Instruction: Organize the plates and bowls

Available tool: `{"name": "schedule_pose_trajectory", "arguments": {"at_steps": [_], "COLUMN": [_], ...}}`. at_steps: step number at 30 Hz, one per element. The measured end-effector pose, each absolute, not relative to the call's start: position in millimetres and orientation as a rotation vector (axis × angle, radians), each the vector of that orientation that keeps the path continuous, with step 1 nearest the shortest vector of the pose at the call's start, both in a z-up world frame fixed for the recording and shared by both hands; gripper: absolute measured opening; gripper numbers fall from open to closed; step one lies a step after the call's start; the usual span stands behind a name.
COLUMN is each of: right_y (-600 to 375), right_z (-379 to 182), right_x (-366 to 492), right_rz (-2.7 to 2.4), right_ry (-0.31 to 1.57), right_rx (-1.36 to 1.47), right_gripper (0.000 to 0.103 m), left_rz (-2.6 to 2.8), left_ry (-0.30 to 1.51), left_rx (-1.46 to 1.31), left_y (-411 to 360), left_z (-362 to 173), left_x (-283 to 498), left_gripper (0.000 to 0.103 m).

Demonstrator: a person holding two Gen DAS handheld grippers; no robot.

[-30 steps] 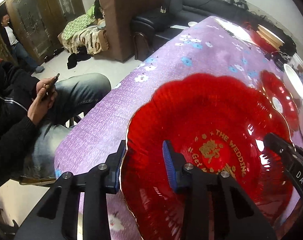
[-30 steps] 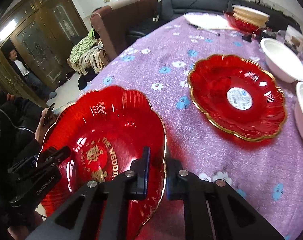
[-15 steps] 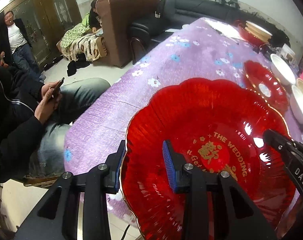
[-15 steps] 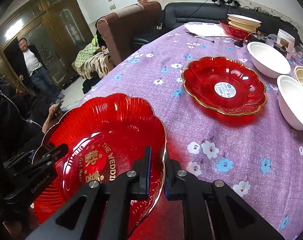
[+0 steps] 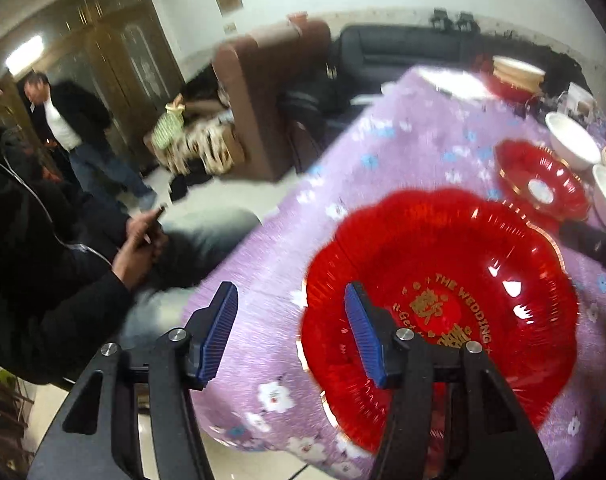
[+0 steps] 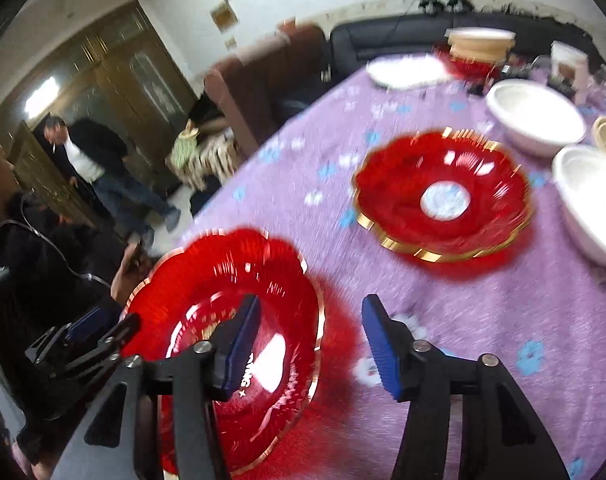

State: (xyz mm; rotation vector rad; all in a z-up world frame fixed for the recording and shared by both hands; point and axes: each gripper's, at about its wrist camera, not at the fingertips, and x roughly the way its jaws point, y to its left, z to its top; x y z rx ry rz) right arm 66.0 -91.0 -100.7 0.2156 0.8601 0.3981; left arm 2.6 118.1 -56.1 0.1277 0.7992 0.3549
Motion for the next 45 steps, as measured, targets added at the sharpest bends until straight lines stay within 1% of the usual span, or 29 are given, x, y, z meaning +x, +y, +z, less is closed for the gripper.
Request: {"name": "schedule_pose_trajectory", "arguments": {"at_steps": [8,12,15,16,18,22,25,34,37,45], "right_y": [-141,-170,-195,-203,-216,-236,-240,-226,-225,-231], "right_z": [-66,-56,-49,-46,-41,-34,-42,-104,-112,-120], "right_x": [47,42,39,39,38,43,53,104,116,129], "right_rz": [0.335,0.294,0.271,0.264,0.255,0.284,0.329,0.408,0.399,0.359], "right_ry": [0.745,0.719,0.713,0.714,0.710,0.718,0.747,0.920,0.921,0.906], "right_rx": [0.264,0.291,0.326,0.339,0.365,0.450,0.536,0.731,0.729,0.719], "right_gripper": [0.055,0.055,0.056,0.058,0.060,0.067,0.070,0.070,0.070,0.070], "left_rz": [0.319,0.190,0.063,0.021,-0.060,-0.116,-0.105,-0.075,-0.063,-0.035], "left_ry": [0.675,0.652,0.703,0.726,0.791,0.866,0.930,1.149,1.172,1.185], "left_rx": [0.117,0.013,-0.044,-0.064,-0.116,-0.180,-0.213,-0.308,-0.338,-0.287], "left_y": [116,107,94,88,73,51,38,26,25,12], "left_z": [-5,25,35,37,39,37,25,-26,-32,-48], "left_x": [-31,-31,-16,-8,15,55,92,164,174,210], "left_gripper": [0.055,0.055,0.055,0.055,0.055,0.058,0.060,0.059,0.059,0.059]}}
